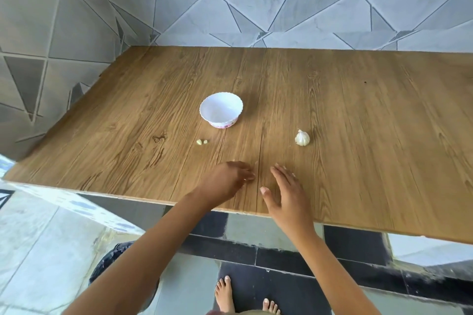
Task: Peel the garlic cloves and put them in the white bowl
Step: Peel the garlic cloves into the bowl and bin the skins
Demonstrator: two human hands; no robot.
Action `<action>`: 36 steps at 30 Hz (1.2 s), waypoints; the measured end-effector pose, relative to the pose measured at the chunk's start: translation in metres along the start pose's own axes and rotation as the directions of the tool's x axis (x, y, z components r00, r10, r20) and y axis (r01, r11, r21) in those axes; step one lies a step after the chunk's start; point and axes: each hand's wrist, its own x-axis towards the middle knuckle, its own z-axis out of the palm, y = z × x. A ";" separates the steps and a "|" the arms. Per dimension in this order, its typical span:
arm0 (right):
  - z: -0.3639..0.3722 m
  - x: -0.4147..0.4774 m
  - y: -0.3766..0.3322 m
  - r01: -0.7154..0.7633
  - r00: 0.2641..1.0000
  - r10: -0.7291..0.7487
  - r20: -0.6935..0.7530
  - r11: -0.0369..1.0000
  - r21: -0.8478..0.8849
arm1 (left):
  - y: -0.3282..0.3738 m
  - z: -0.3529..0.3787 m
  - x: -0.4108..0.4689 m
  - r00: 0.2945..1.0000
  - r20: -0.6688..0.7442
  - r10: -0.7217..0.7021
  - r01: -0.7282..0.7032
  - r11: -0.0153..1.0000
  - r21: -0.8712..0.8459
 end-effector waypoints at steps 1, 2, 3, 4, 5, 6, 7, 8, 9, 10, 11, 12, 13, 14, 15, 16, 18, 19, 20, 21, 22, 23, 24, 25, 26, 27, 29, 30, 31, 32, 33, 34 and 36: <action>-0.002 0.000 -0.001 -0.014 1.000 0.014 -0.006 0.997 0.082 | -0.003 0.002 -0.003 1.000 -0.006 0.030 -0.030 0.999 0.020; -0.008 0.000 -0.006 -0.039 0.999 0.042 -0.011 0.982 0.184 | -0.007 0.005 -0.005 0.999 -0.009 0.043 -0.043 0.998 0.046; -0.012 0.002 -0.009 -0.087 0.996 0.092 -0.001 0.949 0.302 | -0.008 0.007 -0.005 0.999 0.008 0.032 -0.032 0.998 0.059; -0.018 0.003 -0.013 -0.153 0.987 0.156 0.029 0.888 0.433 | -0.008 0.008 -0.004 1.000 0.005 0.012 -0.012 0.999 0.044; -0.022 0.007 -0.017 -0.230 0.971 0.228 0.077 0.790 0.568 | -0.007 0.006 -0.001 1.000 0.000 -0.031 0.031 1.000 0.001; -0.027 0.010 -0.022 -0.305 0.946 0.295 0.136 0.658 0.689 | -0.007 0.003 0.003 0.996 -0.029 -0.083 0.082 0.995 -0.051; -0.030 0.014 -0.026 -0.368 0.914 0.350 0.207 0.495 0.787 | -0.007 -0.002 0.008 0.986 -0.056 -0.155 0.148 0.982 -0.116; -0.031 0.019 -0.028 -0.424 0.873 0.387 0.298 0.301 0.854 | -0.006 -0.008 0.013 0.972 -0.078 -0.223 0.202 0.957 -0.210; -0.032 0.025 -0.031 -0.463 0.824 0.405 0.396 0.078 0.883 | -0.002 -0.017 0.018 0.959 -0.086 -0.269 0.231 0.923 -0.308; -0.034 0.031 -0.035 -0.473 0.772 0.414 0.482 -0.132 0.871 | 0.004 -0.024 0.022 0.955 -0.083 -0.285 0.234 0.894 -0.382; -0.035 0.036 -0.040 -0.469 0.722 0.413 0.556 -0.298 0.831 | 0.012 -0.031 0.026 0.960 -0.065 -0.273 0.226 0.889 -0.398; -0.038 0.040 -0.046 -0.459 0.678 0.406 0.612 -0.416 0.785 | 0.021 -0.035 0.029 0.972 -0.043 -0.229 0.198 0.909 -0.368; -0.037 0.044 -0.050 -0.439 0.642 0.416 0.644 -0.490 0.753 | 0.030 -0.037 0.032 0.985 -0.012 -0.174 0.162 0.934 -0.317; -0.035 0.047 -0.052 -0.409 0.622 0.433 0.653 -0.532 0.742 | 0.035 -0.034 0.033 0.993 0.018 -0.120 0.121 0.956 -0.269; -0.032 0.051 -0.053 -0.381 0.604 0.464 0.648 -0.547 0.746 | 0.038 -0.031 0.034 0.995 0.047 -0.088 0.096 0.969 -0.228; -0.031 0.052 -0.054 -0.365 0.594 0.481 0.645 -0.554 0.749 | 0.039 -0.028 0.033 0.996 0.053 -0.069 0.079 0.974 -0.212; -0.029 0.053 -0.058 -0.350 0.598 0.471 0.649 -0.575 0.740 | 0.035 -0.026 0.034 0.996 0.021 -0.086 0.089 0.971 -0.221; -0.028 0.053 -0.059 -0.344 0.593 0.461 0.660 -0.596 0.725 | 0.033 -0.027 0.035 0.994 -0.003 -0.106 0.103 0.968 -0.230; -0.028 0.053 -0.060 -0.334 0.589 0.453 0.669 -0.617 0.712 | 0.032 -0.027 0.035 0.992 -0.030 -0.126 0.115 0.965 -0.234; -0.028 0.053 -0.061 -0.327 0.586 0.450 0.674 -0.630 0.704 | 0.032 -0.027 0.034 0.988 -0.044 -0.145 0.132 0.965 -0.226; -0.028 0.053 -0.062 -0.319 0.585 0.450 0.675 -0.637 0.702 | 0.034 -0.027 0.033 0.987 -0.053 -0.154 0.139 0.967 -0.212; -0.027 0.054 -0.063 -0.314 0.585 0.453 0.672 -0.638 0.703 | 0.035 -0.027 0.032 0.986 -0.056 -0.154 0.143 0.975 -0.170; -0.027 0.054 -0.065 -0.311 0.591 0.453 0.667 -0.635 0.707 | 0.036 -0.027 0.032 0.988 -0.060 -0.145 0.138 0.984 -0.111; -0.027 0.054 -0.066 -0.311 0.598 0.453 0.661 -0.629 0.713 | 0.036 -0.027 0.031 0.989 -0.059 -0.135 0.132 0.990 -0.054; -0.027 0.054 -0.068 -0.310 0.604 0.453 0.656 -0.624 0.717 | 0.035 -0.026 0.031 0.990 -0.061 -0.131 0.129 0.991 -0.028; -0.026 0.054 -0.067 -0.306 0.603 0.457 0.654 -0.624 0.719 | 0.033 -0.027 0.031 0.990 -0.069 -0.123 0.121 0.992 -0.021; -0.024 0.054 -0.065 -0.297 0.609 0.453 0.651 -0.631 0.716 | 0.029 -0.032 0.030 0.991 -0.086 -0.099 0.092 0.992 -0.083; -0.025 0.053 -0.064 -0.294 0.619 0.445 0.647 -0.633 0.716 | 0.027 -0.036 0.030 0.991 -0.098 -0.086 0.073 0.989 -0.130; -0.025 0.053 -0.062 -0.288 0.630 0.436 0.642 -0.637 0.715 | 0.022 -0.040 0.030 0.990 -0.117 -0.084 0.063 0.983 -0.172; -0.026 0.052 -0.058 -0.274 0.645 0.427 0.633 -0.644 0.714 | 0.015 -0.043 0.032 0.986 -0.136 -0.101 0.073 0.978 -0.197; -0.027 0.051 -0.053 -0.258 0.657 0.430 0.619 -0.643 0.721 | 0.007 -0.043 0.034 0.980 -0.141 -0.142 0.112 0.972 -0.204; -0.029 0.051 -0.049 -0.243 0.666 0.441 0.601 -0.634 0.734 | -0.002 -0.043 0.037 0.974 -0.133 -0.185 0.156 0.967 -0.202; -0.031 0.049 -0.040 -0.224 0.669 0.474 0.573 -0.606 0.763 | -0.019 -0.033 0.045 0.975 -0.078 -0.208 0.193 0.967 -0.165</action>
